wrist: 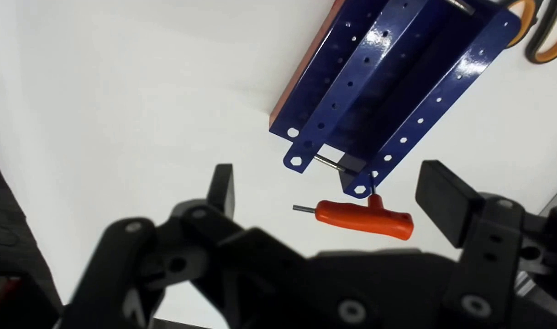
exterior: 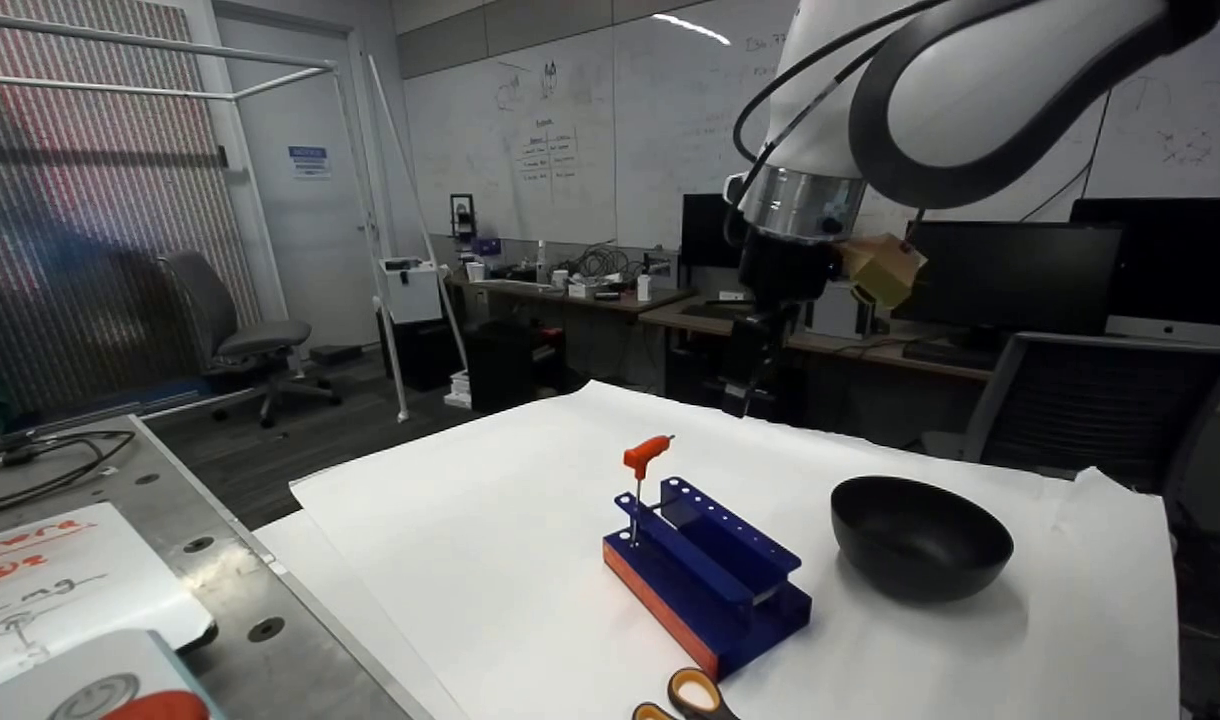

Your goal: Put the metal object with the orange handle in the black bowl

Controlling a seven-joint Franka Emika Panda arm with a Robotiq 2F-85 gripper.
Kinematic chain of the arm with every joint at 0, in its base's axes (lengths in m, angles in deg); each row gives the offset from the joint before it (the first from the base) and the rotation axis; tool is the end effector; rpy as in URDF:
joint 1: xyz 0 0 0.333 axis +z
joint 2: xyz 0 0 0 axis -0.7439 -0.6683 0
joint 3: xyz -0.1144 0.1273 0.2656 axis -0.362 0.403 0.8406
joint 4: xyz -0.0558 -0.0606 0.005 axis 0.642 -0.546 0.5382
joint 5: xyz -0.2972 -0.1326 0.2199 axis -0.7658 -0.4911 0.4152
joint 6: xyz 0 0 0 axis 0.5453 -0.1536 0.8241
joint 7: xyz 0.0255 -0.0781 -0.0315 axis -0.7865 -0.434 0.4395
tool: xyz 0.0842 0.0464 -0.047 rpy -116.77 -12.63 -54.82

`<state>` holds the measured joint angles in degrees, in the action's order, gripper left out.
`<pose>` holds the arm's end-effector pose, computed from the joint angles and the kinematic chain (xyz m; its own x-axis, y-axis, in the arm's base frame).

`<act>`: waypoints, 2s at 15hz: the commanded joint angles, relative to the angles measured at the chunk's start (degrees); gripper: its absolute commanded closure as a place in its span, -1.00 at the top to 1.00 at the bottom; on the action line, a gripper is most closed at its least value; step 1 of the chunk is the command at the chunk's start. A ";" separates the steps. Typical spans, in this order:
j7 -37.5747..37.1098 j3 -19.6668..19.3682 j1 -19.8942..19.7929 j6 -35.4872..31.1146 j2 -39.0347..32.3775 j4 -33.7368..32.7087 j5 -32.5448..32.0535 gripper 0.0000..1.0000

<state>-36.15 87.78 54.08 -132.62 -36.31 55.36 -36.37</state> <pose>0.5682 0.1009 0.4155 0.9323 0.2907 0.2151 0.2720 -0.9557 0.1127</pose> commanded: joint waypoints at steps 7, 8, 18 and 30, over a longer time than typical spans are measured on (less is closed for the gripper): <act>-27.85 0.16 2.83 0.21 -4.67 -2.71 -2.38 1.00; -30.22 0.07 3.27 0.28 -5.41 -3.22 -2.36 1.00; -58.91 -2.52 5.44 5.51 -9.90 -10.86 -10.38 1.00; -71.66 -2.71 8.32 12.07 -22.73 -27.10 -8.01 1.00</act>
<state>-106.08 86.13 60.92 -122.87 -55.90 33.70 -45.36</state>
